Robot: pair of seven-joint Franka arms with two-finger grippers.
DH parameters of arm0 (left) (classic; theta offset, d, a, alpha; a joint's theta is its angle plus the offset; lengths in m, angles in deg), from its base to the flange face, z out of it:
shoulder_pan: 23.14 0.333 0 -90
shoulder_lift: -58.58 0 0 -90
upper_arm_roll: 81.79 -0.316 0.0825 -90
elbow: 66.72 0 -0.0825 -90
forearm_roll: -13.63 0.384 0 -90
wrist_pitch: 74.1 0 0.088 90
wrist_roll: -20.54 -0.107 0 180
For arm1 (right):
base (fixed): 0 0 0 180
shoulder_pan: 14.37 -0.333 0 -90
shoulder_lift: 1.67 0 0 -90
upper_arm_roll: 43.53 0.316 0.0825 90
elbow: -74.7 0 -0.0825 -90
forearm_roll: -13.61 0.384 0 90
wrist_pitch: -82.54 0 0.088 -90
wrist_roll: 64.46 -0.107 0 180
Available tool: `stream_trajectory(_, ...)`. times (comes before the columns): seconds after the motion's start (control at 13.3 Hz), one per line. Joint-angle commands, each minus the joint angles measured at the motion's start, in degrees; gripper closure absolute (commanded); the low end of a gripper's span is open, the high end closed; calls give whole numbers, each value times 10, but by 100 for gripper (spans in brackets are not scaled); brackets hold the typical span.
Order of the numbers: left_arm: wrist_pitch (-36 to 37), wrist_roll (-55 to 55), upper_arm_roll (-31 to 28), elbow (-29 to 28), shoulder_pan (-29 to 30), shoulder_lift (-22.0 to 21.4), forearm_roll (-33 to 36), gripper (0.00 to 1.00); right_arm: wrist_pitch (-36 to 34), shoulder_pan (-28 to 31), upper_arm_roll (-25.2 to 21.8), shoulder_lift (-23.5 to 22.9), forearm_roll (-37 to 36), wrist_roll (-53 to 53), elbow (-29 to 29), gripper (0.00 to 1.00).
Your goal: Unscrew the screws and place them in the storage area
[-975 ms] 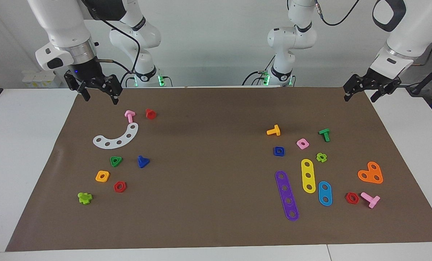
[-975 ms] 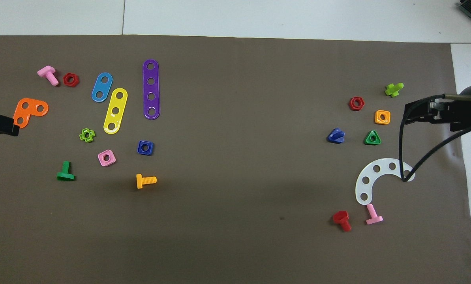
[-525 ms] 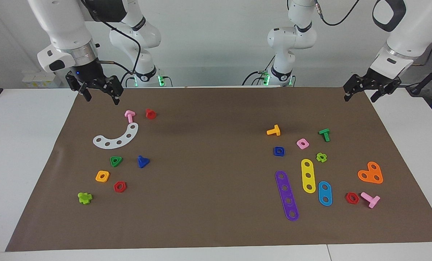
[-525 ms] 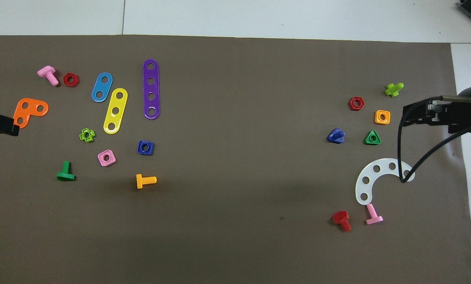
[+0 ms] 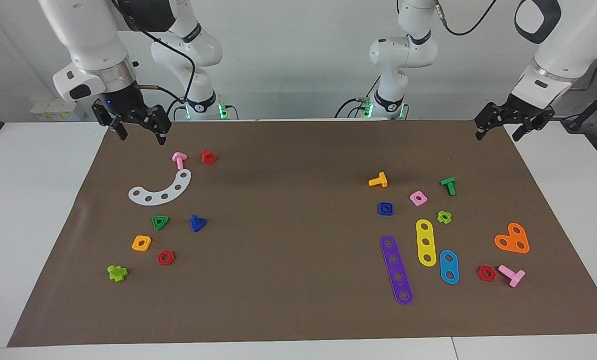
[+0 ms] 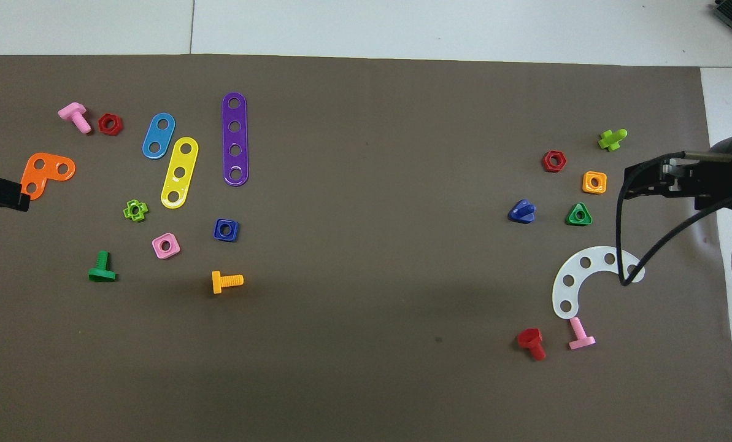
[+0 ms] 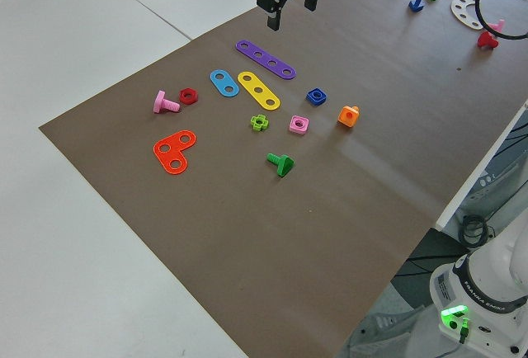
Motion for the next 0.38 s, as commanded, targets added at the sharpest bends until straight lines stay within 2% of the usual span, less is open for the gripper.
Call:
stream_trajectory(0.0,-17,7,-5,-22,-10,-18,-4,0,-10,9,5,19,14,20,-20,0)
stream_trajectory(0.3,-16,6,-5,-22,-10,-18,-4,0,-12,9,5,19,14,19,-20,0)
